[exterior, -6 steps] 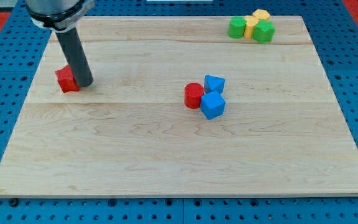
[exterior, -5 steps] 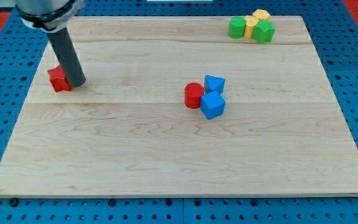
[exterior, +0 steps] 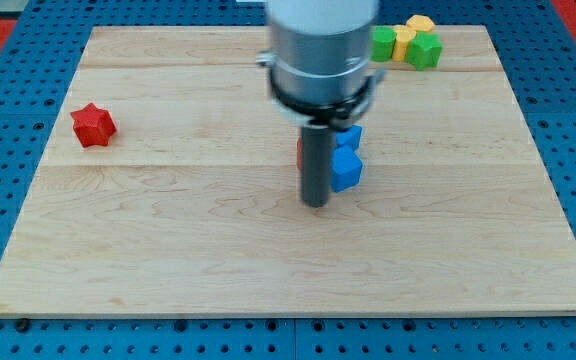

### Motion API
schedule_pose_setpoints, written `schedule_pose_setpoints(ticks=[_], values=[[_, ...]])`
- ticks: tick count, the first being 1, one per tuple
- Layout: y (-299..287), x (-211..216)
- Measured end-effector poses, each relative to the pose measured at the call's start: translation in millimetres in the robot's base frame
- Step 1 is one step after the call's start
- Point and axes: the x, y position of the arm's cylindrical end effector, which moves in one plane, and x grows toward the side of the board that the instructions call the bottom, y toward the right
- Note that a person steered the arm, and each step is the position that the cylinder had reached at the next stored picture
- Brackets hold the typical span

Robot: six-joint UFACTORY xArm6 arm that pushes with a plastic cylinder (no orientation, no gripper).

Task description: Push red circle towards center

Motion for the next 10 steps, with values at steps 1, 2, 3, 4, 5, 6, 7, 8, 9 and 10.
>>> schedule_pose_setpoints(ticks=[1, 2, 3, 4, 5, 6, 7, 8, 9, 10], values=[[21.4, -17.4], [21.3, -39.3], [12.7, -51.1], [-12.7, -51.2], [-28.4, -45.4], [-42.0, -33.4], [-61.8, -37.5], [-77.7, -41.4], [-90.0, -57.7], [-90.9, -85.5]])
